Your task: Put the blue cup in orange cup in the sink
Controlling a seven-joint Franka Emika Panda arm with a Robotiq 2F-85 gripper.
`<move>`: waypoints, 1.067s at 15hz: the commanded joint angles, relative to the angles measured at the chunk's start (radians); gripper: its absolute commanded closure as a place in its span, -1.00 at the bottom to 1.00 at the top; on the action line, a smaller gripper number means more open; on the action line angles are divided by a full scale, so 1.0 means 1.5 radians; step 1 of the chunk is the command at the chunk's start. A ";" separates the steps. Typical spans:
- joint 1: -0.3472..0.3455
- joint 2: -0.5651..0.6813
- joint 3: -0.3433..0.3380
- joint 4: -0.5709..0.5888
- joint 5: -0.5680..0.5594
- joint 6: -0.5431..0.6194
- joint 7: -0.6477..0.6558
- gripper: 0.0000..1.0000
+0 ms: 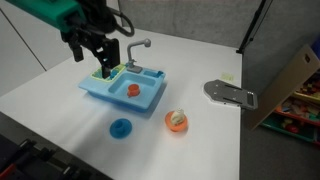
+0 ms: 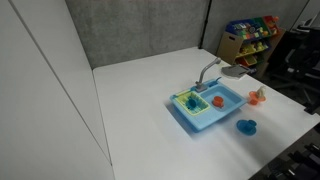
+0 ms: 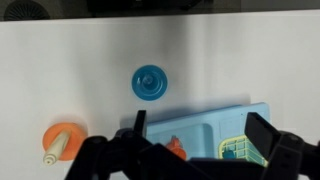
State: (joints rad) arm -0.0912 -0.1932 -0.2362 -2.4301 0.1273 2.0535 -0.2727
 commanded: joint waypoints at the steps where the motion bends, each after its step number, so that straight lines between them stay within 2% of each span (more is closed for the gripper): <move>1: -0.007 0.021 0.030 -0.055 -0.013 0.104 0.032 -1.00; 4: -0.007 0.052 0.047 -0.106 -0.030 0.213 0.060 -1.00; 8: -0.004 0.123 0.064 -0.136 -0.057 0.312 0.102 -1.00; 16: 0.006 0.308 0.084 -0.071 -0.077 0.396 0.157 -1.00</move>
State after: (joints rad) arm -0.0839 0.1714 -0.1192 -2.6024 0.0333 2.6198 -0.0805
